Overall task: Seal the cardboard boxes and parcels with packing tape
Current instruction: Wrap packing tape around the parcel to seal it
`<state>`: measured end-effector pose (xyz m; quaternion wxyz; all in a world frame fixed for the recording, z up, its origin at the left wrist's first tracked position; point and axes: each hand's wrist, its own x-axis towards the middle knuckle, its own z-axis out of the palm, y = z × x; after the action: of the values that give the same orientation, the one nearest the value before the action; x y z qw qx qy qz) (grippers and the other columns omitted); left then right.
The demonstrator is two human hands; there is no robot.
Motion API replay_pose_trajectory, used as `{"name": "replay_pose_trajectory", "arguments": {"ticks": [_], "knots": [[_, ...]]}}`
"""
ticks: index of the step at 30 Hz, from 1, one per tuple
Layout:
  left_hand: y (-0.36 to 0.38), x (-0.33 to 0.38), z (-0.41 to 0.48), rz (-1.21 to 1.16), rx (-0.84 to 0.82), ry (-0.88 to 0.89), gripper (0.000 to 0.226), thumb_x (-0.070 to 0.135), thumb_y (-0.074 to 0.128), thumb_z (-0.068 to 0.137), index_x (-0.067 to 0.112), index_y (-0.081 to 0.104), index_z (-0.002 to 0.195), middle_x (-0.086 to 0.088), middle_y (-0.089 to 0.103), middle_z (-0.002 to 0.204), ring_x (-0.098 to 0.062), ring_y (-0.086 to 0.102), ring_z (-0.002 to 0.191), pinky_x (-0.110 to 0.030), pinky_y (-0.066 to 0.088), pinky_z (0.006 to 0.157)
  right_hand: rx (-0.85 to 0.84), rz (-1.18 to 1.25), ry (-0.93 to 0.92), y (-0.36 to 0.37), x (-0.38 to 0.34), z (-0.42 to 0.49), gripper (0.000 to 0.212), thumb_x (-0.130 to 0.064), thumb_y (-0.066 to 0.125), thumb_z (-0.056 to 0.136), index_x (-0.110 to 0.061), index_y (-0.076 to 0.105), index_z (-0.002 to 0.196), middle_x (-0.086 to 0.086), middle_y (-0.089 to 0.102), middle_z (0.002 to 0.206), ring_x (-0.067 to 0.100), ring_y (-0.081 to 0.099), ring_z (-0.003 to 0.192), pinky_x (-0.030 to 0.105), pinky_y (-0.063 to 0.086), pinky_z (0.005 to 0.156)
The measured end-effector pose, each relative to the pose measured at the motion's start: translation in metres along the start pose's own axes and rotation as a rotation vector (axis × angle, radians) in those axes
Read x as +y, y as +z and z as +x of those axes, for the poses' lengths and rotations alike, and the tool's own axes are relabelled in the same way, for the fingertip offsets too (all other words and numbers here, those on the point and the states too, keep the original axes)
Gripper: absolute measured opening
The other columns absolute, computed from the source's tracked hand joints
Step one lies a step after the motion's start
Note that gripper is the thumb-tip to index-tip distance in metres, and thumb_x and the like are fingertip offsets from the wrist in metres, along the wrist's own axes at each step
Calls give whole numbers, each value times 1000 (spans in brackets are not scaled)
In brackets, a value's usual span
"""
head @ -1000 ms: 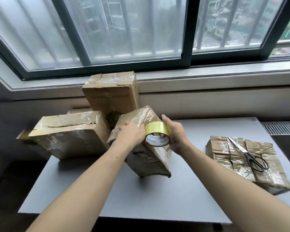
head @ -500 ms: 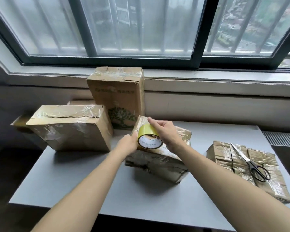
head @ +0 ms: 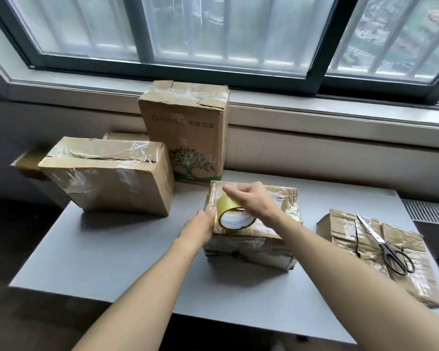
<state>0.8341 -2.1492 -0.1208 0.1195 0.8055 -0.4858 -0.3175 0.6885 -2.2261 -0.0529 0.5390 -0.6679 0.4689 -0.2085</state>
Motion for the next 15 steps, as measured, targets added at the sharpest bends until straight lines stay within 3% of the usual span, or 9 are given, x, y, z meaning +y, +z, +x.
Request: {"name": "replay_pose_trajectory", "arguments": {"ticks": [2, 5, 7, 10, 13, 15], "knots": [[0, -2, -1, 76, -6, 14, 41, 31, 20, 107, 13, 39, 139, -20, 53, 123, -42, 54, 111, -51, 45, 97, 22, -278, -49, -14, -6, -1, 58, -45, 66, 91, -18, 36, 50, -3, 30, 48, 14, 26, 47, 29, 24, 48], [3, -4, -5, 140, -14, 26, 45, 25, 17, 108, 11, 28, 149, -22, 48, 130, -41, 52, 115, -51, 42, 100, 59, -561, -74, -35, 0, -10, 54, -45, 60, 89, -12, 39, 52, 0, 33, 48, 19, 30, 48, 31, 26, 48], [1, -1, -11, 154, -10, 9, 45, 23, 18, 108, 13, 20, 152, -22, 45, 134, -42, 51, 116, -52, 44, 99, 82, -634, -86, -39, 4, -16, 55, -45, 59, 89, -10, 41, 51, 2, 36, 48, 22, 34, 49, 31, 28, 48], [-3, 12, -7, 160, 56, -55, 53, 35, 22, 107, 8, 16, 153, -21, 37, 147, -41, 43, 129, -51, 37, 104, 105, -654, -97, -41, 2, -20, 56, -44, 58, 91, -11, 39, 50, 2, 36, 46, 22, 36, 49, 32, 29, 47], [-3, 33, 8, 182, 284, 171, 51, 32, 30, 106, 8, 26, 151, -15, 34, 153, -32, 34, 138, -45, 31, 110, 128, -635, -114, -44, 5, -22, 56, -44, 57, 92, -12, 36, 51, 3, 36, 47, 22, 35, 49, 34, 29, 50], [2, 49, 18, 111, 279, 339, 44, 27, 30, 107, 8, 38, 146, -13, 34, 156, -28, 30, 143, -40, 25, 115, 139, -611, -122, -47, 11, -21, 56, -45, 57, 92, -10, 38, 52, 5, 39, 48, 23, 37, 50, 35, 30, 51]]}}
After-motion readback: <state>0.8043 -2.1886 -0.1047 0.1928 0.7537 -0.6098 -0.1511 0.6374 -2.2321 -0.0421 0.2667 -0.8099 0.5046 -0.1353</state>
